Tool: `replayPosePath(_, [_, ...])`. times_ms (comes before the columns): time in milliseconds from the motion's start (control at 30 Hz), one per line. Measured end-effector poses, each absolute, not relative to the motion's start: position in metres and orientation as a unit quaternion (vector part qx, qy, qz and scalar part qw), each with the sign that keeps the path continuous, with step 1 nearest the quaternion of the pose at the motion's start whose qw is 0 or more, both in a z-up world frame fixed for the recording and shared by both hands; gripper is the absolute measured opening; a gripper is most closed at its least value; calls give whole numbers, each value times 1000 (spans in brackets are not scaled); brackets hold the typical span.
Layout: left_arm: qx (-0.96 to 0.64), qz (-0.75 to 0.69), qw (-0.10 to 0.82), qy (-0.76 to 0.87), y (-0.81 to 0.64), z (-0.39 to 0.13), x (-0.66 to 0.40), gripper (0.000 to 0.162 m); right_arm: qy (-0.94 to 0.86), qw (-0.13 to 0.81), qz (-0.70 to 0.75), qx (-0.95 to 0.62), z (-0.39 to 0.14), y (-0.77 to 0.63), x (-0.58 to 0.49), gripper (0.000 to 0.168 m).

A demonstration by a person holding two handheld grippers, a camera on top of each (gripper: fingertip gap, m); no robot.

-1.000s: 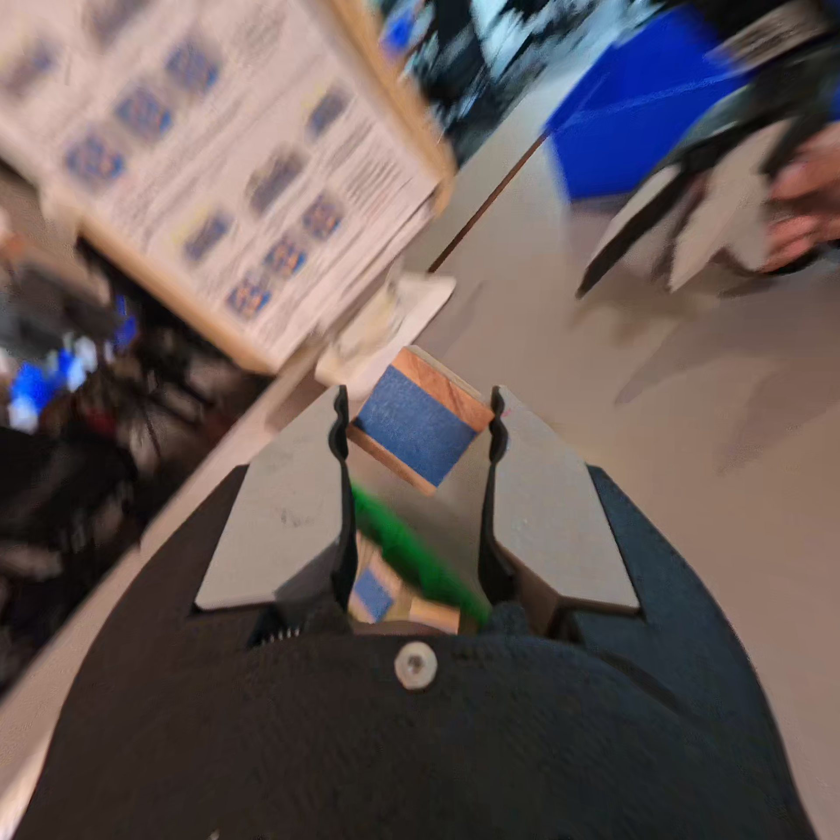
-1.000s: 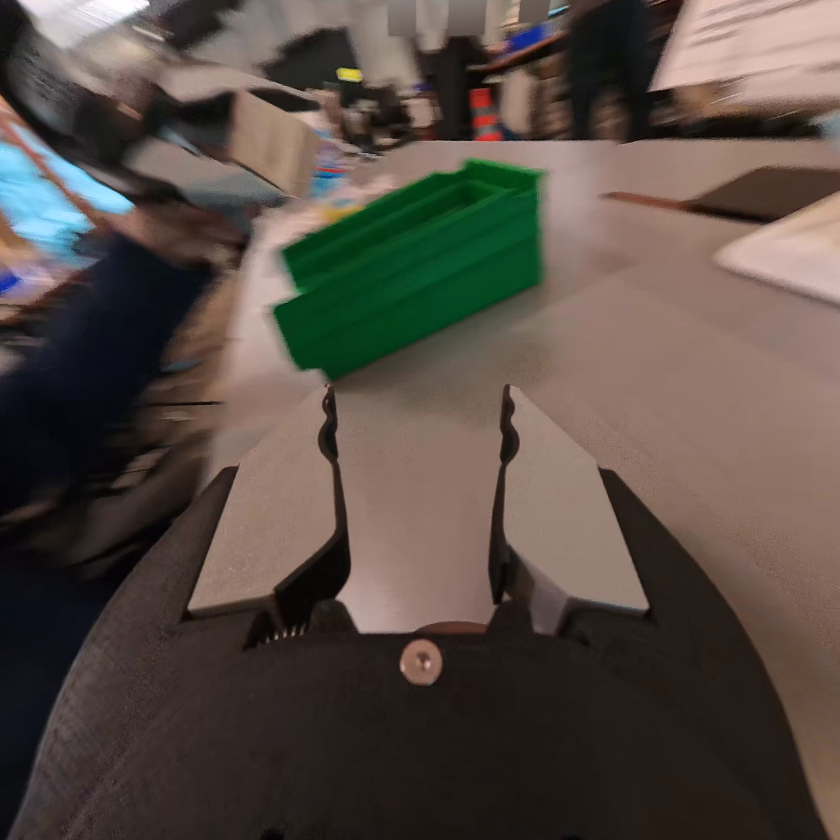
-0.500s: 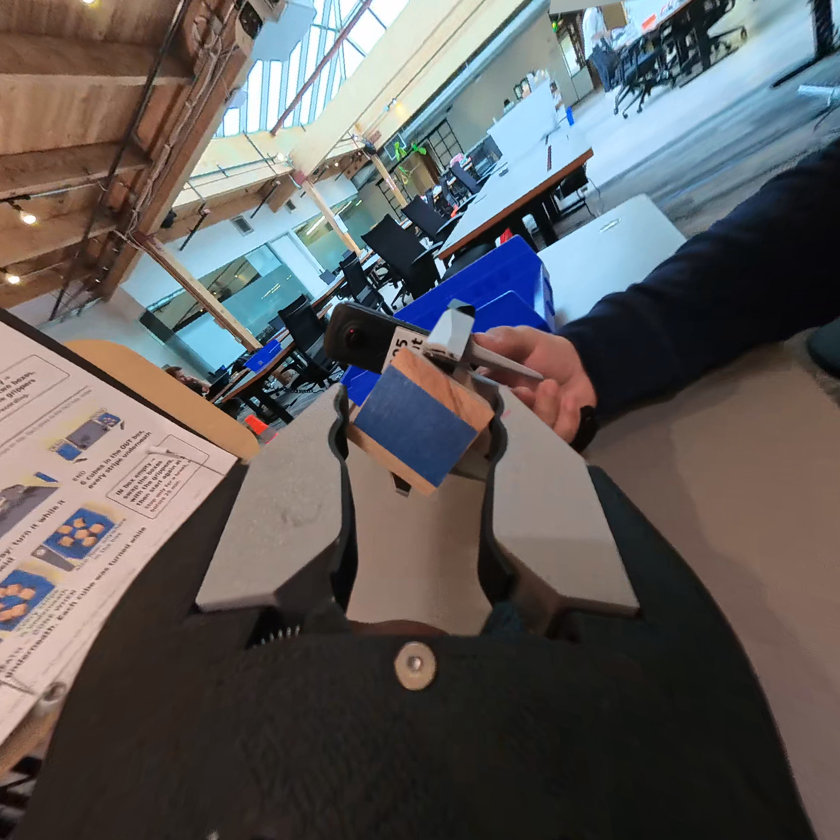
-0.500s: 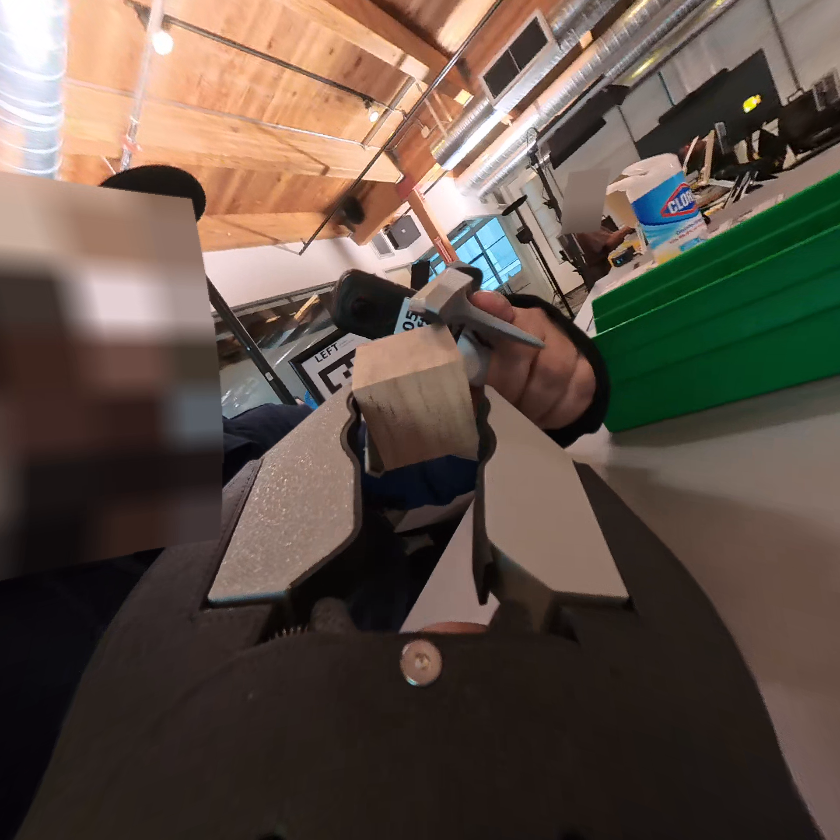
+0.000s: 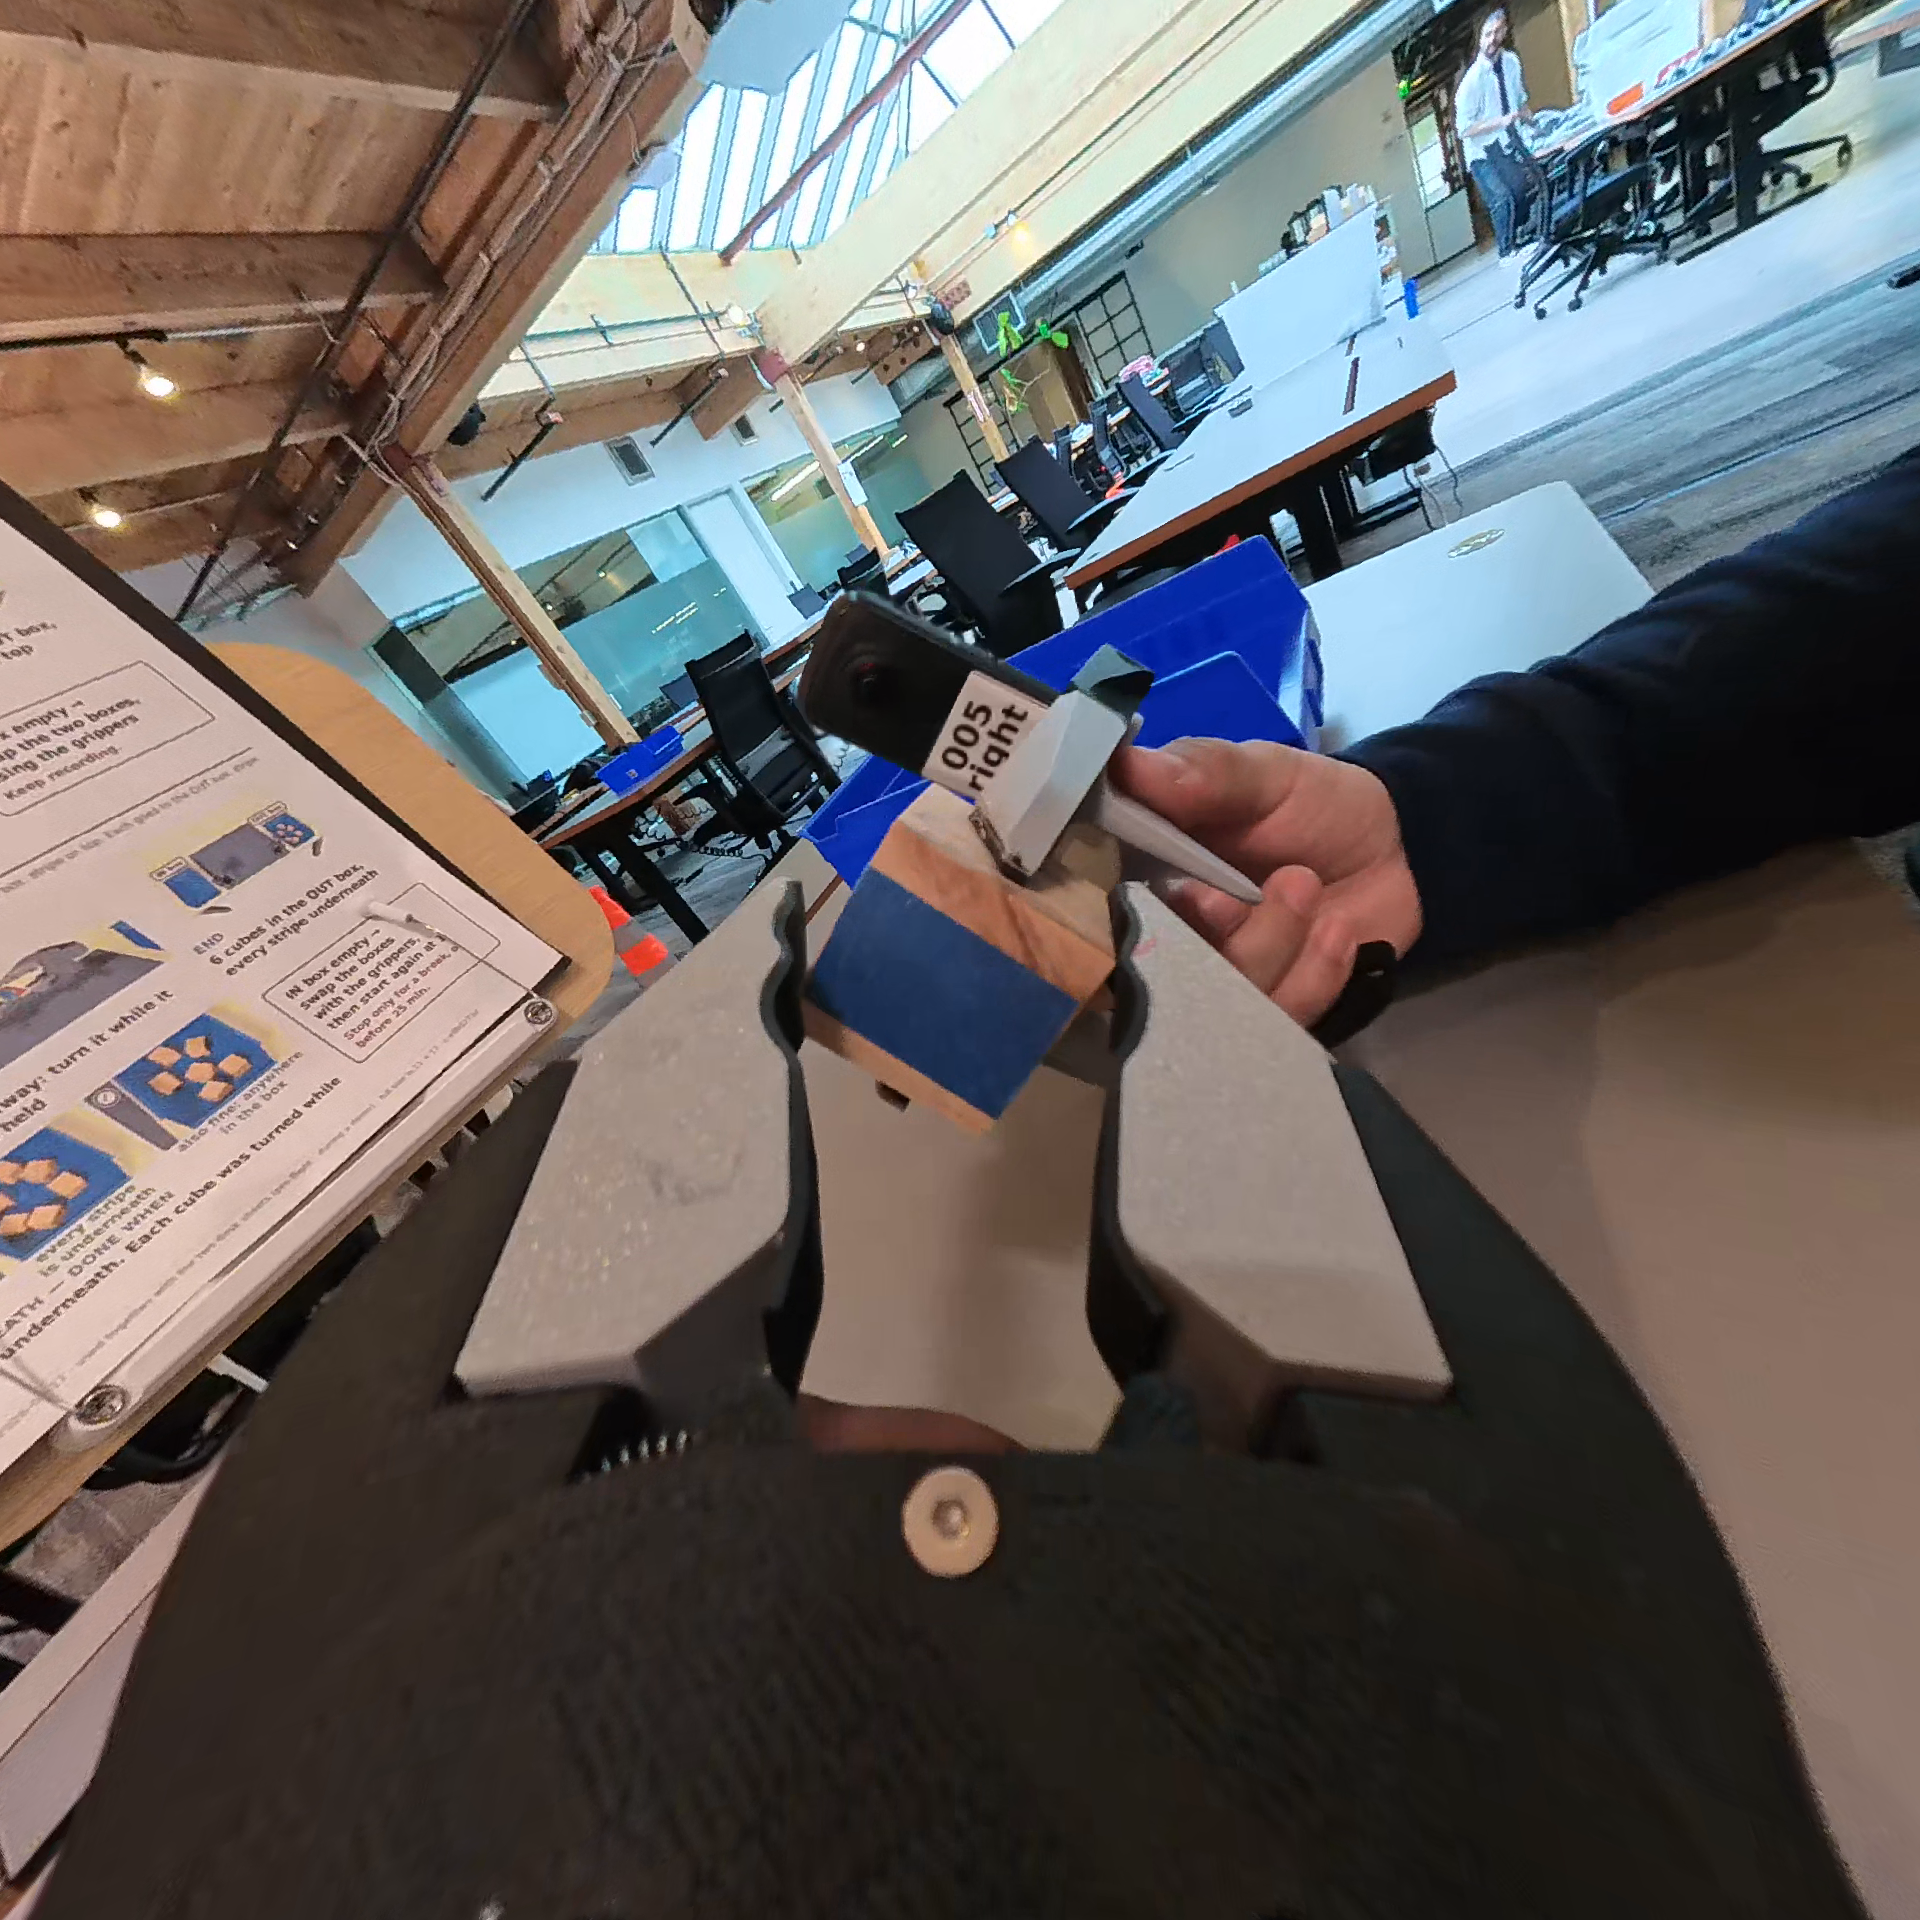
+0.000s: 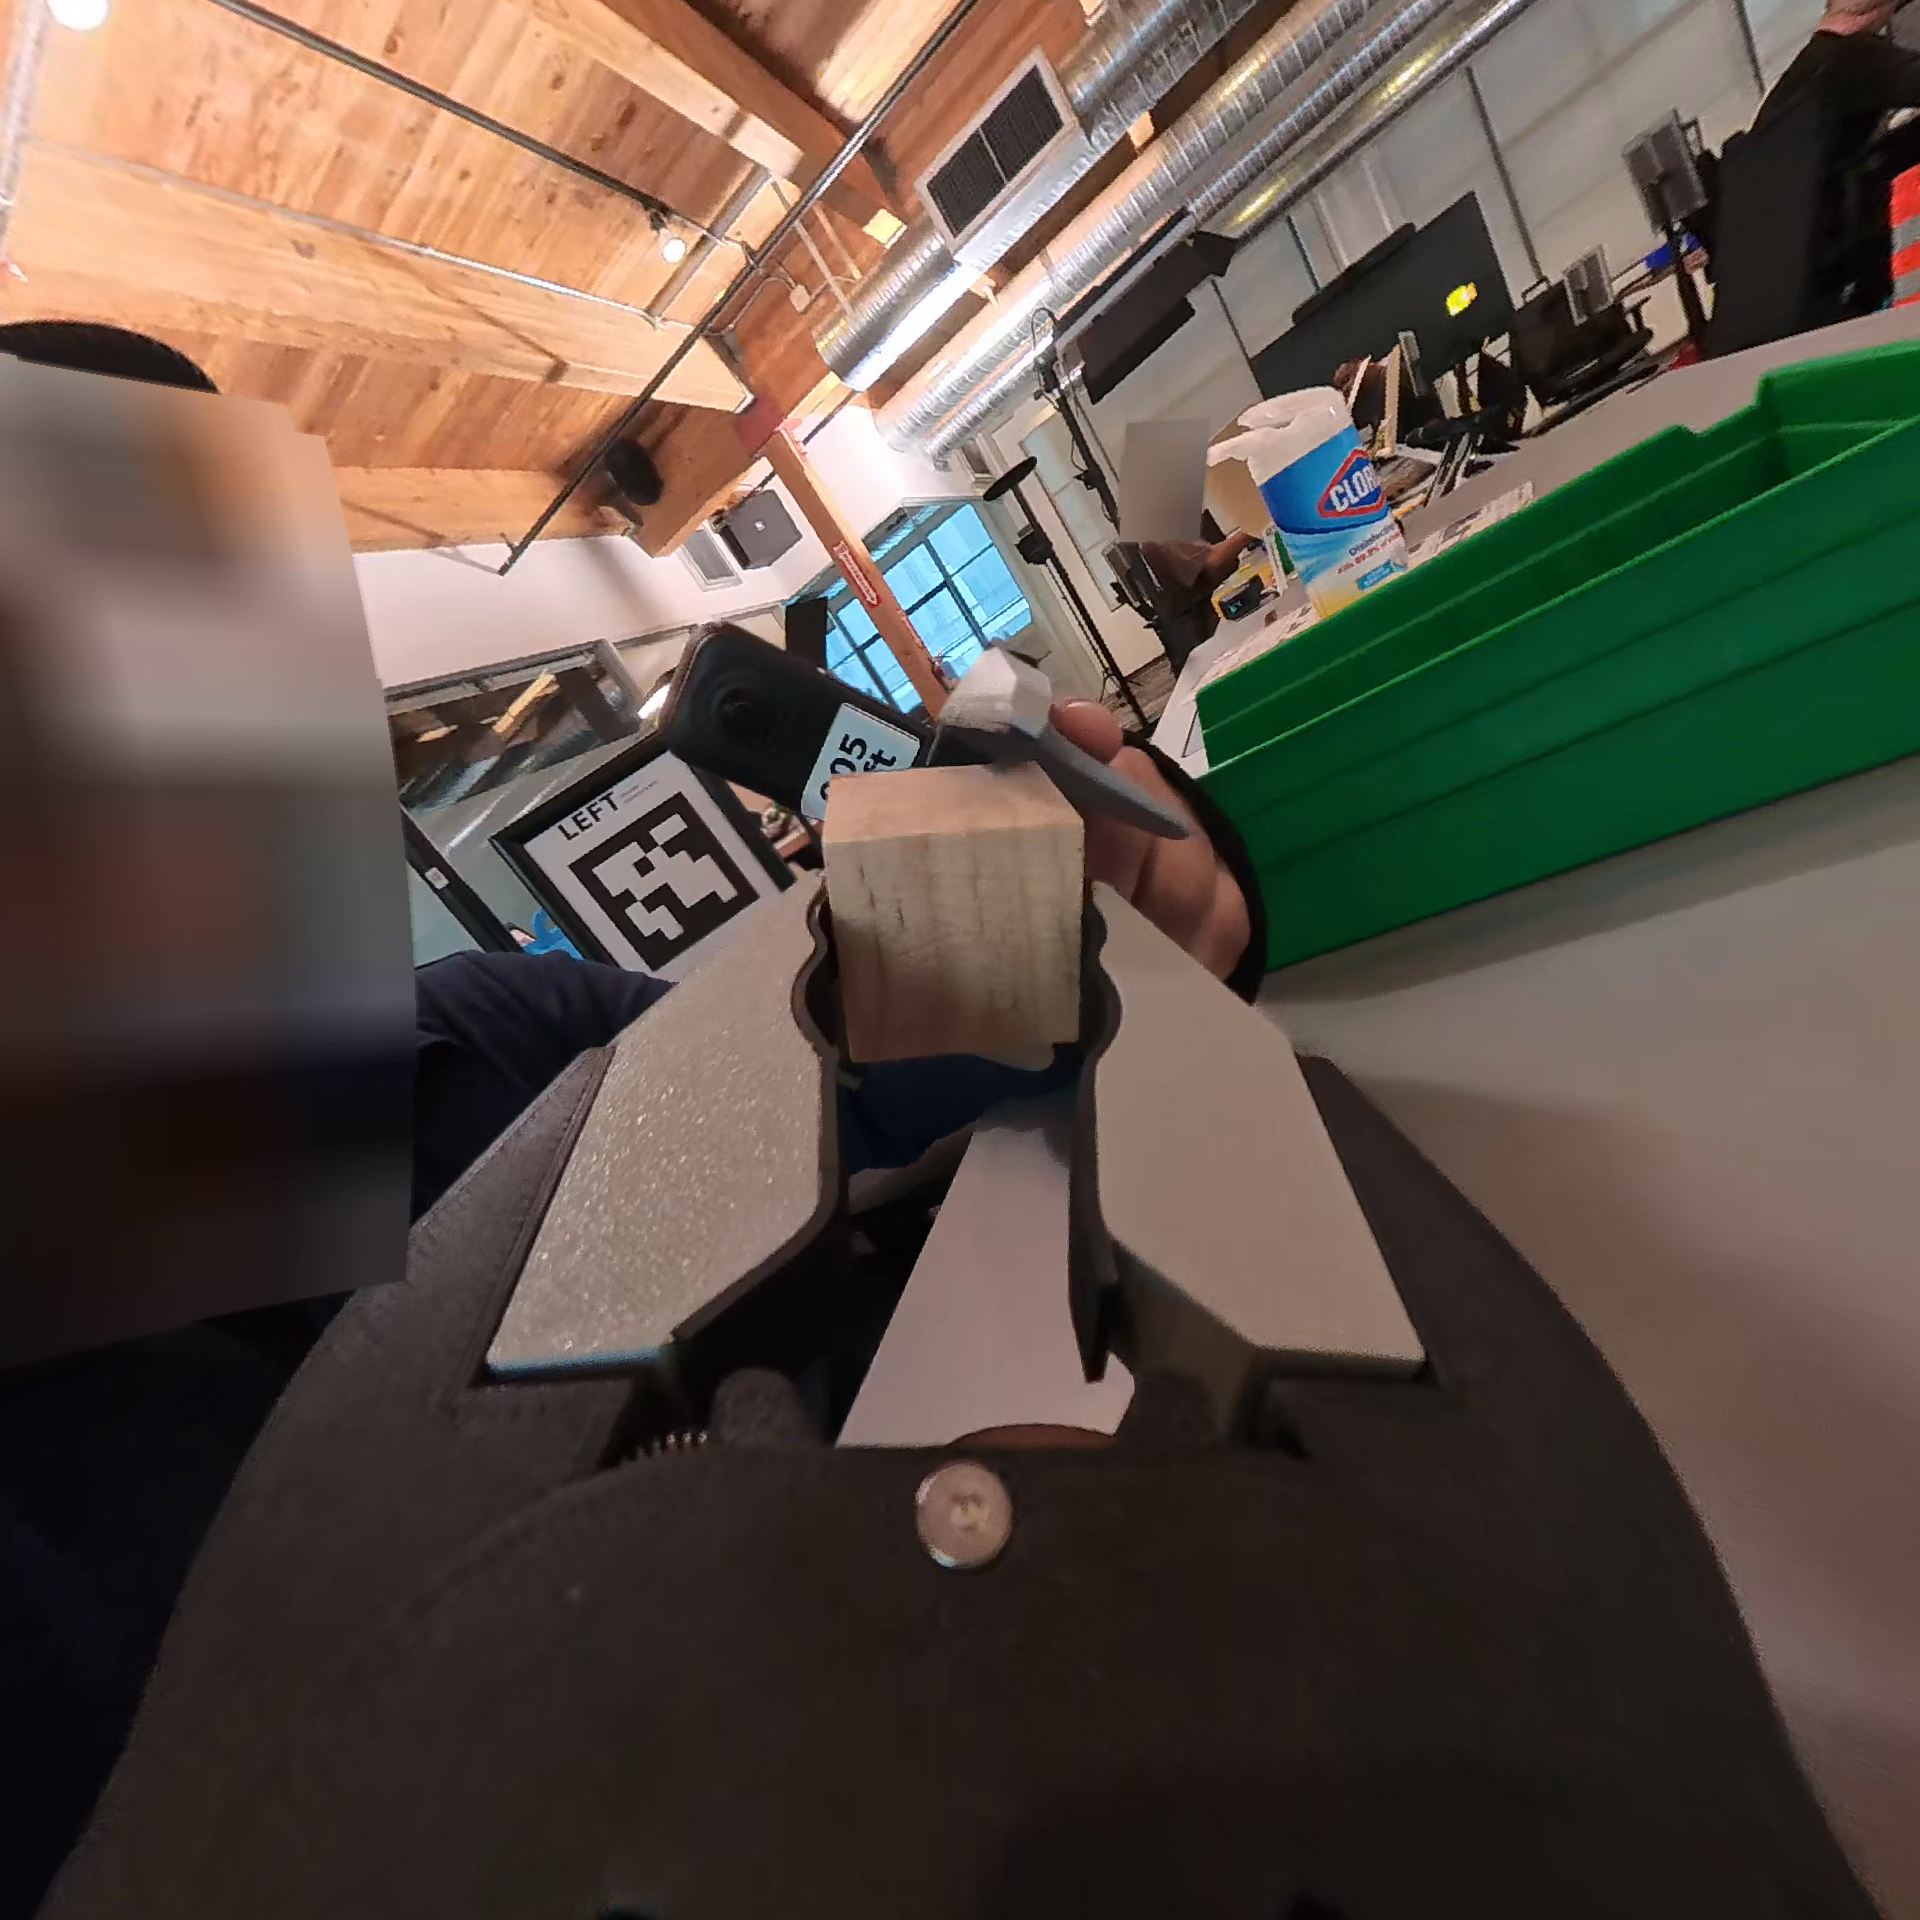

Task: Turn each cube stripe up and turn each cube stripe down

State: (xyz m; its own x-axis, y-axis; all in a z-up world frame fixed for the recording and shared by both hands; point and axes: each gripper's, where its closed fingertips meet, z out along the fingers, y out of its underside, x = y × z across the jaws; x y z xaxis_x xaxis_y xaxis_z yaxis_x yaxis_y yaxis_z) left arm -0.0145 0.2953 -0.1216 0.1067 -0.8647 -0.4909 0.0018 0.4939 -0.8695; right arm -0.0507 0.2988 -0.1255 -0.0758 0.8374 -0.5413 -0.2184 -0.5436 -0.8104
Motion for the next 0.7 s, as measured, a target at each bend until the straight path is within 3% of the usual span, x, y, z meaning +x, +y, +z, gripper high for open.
replayPosePath(300, [-368,-322,654,577,295,-123,-15,56,-274,381,684,-559,-128,299,-52,43])
replayPosePath(600, [-430,-289,659,545,326,-133,-13,74,-271,537,472,-645,-129,336,-21,43])
replayPosePath(700, [-455,-272,658,535,338,-139,-13,71,-256,599,389,-651,-108,338,1,42])
